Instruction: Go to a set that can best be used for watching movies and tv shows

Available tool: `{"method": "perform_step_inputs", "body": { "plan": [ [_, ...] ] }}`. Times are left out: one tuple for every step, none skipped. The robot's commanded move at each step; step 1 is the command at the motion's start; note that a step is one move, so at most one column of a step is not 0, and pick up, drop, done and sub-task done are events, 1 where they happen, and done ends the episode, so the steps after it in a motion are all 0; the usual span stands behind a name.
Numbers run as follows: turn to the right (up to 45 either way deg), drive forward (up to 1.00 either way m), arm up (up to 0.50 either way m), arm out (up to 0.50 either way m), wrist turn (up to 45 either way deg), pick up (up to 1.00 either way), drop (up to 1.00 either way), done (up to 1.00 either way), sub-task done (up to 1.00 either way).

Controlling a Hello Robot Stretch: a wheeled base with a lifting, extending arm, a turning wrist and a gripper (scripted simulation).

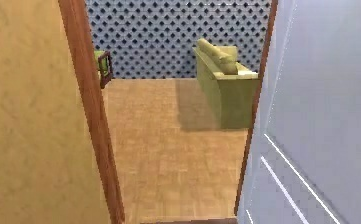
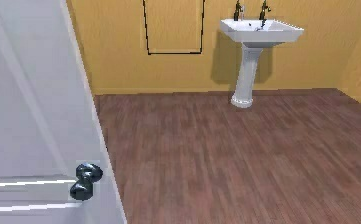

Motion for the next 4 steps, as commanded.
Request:
{"method": "perform_step_inputs", "body": {
  "plan": [
    [0.0, 0.05, 0.00, 0.00, 0.0, 0.00, 0.00, 0.00, 0.00],
    [3.0, 0.00, 0.00, 0.00, 0.0, 0.00, 0.00, 0.00, 0.00],
    [0.0, 1.00, 0.00, 0.00, 0.0, 0.00, 0.00, 0.00, 0.00],
    [0.0, 0.20, 0.00, 0.00, 0.0, 0.00, 0.00, 0.00, 0.00]
  ]
}}
